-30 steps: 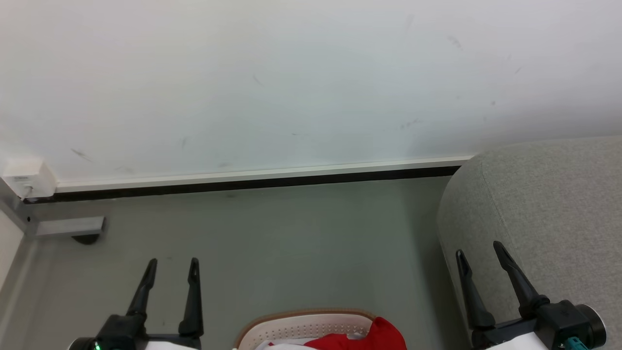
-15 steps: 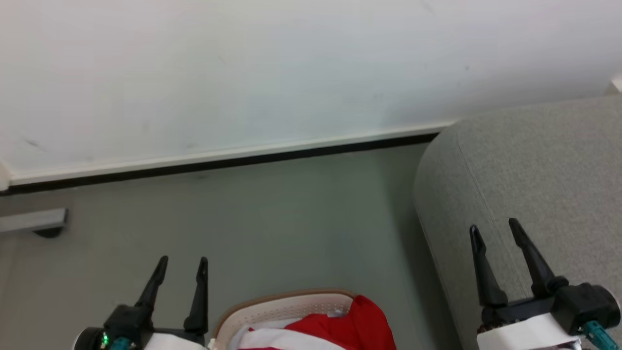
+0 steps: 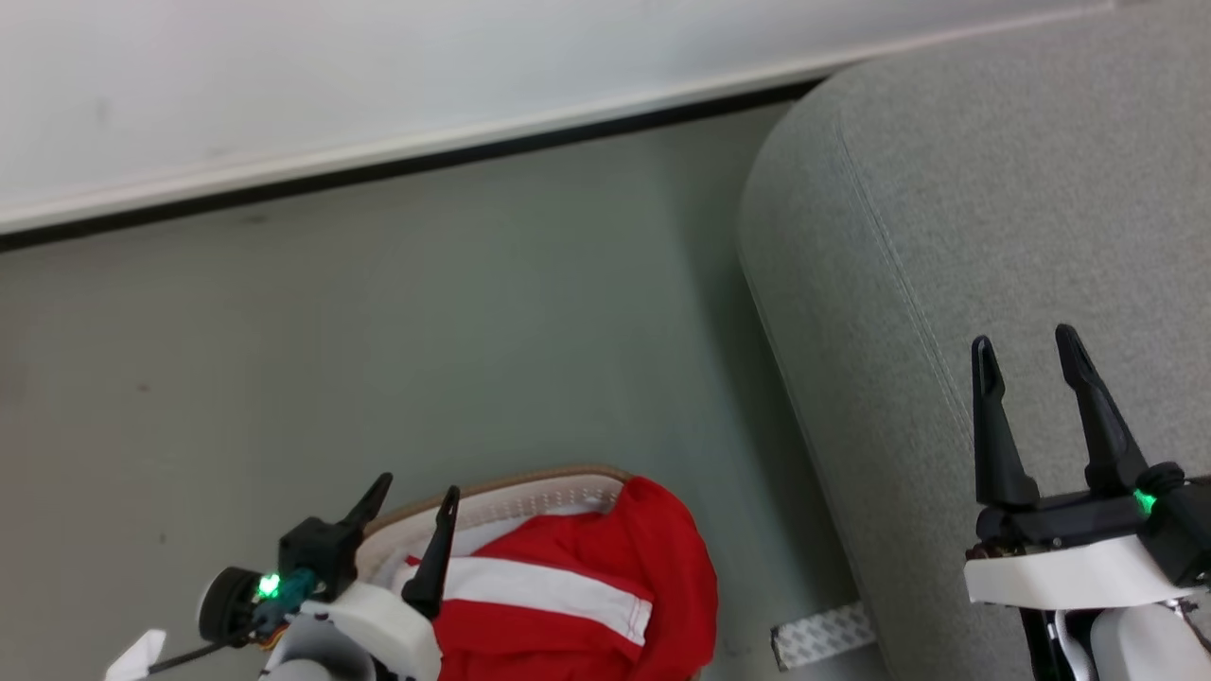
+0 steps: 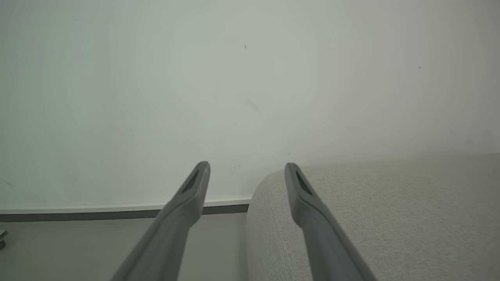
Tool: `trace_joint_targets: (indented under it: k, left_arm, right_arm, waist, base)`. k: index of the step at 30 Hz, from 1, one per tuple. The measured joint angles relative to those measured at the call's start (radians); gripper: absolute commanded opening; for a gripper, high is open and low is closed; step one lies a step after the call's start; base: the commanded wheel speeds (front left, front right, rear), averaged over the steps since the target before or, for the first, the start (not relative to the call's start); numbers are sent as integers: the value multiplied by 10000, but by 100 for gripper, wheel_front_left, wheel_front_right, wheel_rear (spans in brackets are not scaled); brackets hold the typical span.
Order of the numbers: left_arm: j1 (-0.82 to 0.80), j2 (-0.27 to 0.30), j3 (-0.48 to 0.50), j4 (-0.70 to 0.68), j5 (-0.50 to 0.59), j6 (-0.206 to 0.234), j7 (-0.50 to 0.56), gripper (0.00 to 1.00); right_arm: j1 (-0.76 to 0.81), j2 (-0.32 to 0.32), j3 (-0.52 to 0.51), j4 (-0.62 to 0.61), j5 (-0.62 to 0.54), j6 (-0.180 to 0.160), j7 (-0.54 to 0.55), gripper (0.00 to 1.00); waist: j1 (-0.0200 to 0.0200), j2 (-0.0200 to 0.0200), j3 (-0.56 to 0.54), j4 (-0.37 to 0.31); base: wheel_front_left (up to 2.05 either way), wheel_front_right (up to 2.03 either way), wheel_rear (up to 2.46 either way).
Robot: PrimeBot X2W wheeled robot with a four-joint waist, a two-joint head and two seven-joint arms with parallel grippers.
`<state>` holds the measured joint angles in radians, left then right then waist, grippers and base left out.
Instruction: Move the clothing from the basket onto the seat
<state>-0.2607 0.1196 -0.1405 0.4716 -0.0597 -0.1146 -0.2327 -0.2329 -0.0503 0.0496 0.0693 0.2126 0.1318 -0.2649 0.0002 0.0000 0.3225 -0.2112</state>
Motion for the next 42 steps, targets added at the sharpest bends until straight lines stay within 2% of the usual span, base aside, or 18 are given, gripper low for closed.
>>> trace_joint_targets:
  k: [8,16,26,31,38,39,40,42]
  left_arm:
    - [-1505,502,-1436,2217,-88,-142,755,100]
    - [-3033,1166,-4268,3933,-955,-167,1392,100]
    - [-4872,1858,-7227,5486,-2000,-167,2587,100]
    - [-5615,2057,-7956,6008,-2533,-167,3058,100]
    - [-6009,2013,-8541,6604,-2899,-167,3390,100]
    - [-6016,1998,-8625,6631,-3012,-165,3382,71]
    - [-6018,1996,-8698,6654,-3101,-153,3365,0]
    - [-6017,2008,-8845,6692,-3258,-151,3258,0]
  right_arm:
    - [-707,-4,-6,-771,75,0,2,100]
    - [-1221,2,-194,-2052,291,0,0,100]
    - [-1616,0,-541,-2763,777,0,0,100]
    - [-1674,0,-556,-2819,1032,0,0,100]
    - [-1766,0,-441,-2752,1306,0,0,100]
    - [-1768,0,-430,-2723,1306,0,0,100]
    - [-1771,0,-420,-2685,1308,0,0,100]
    - [-1772,0,-430,-2635,1308,0,0,100]
  waist:
    - [1,0,1279,-507]
    - [0,0,2696,-949]
    - [0,0,4361,-1421]
    - [0,0,5019,-1700]
    - [-2,0,5441,-2050]
    - [-2,0,5444,-2073]
    - [-2,0,5422,-2081]
    - [-1,-1,5338,-2082]
  base:
    - [0,0,0]
    - [0,0,0]
    - [0,0,0]
    - [0,0,0]
    - [0,0,0]
    - [0,0,0]
    - [0,0,0]
    - [0,0,0]
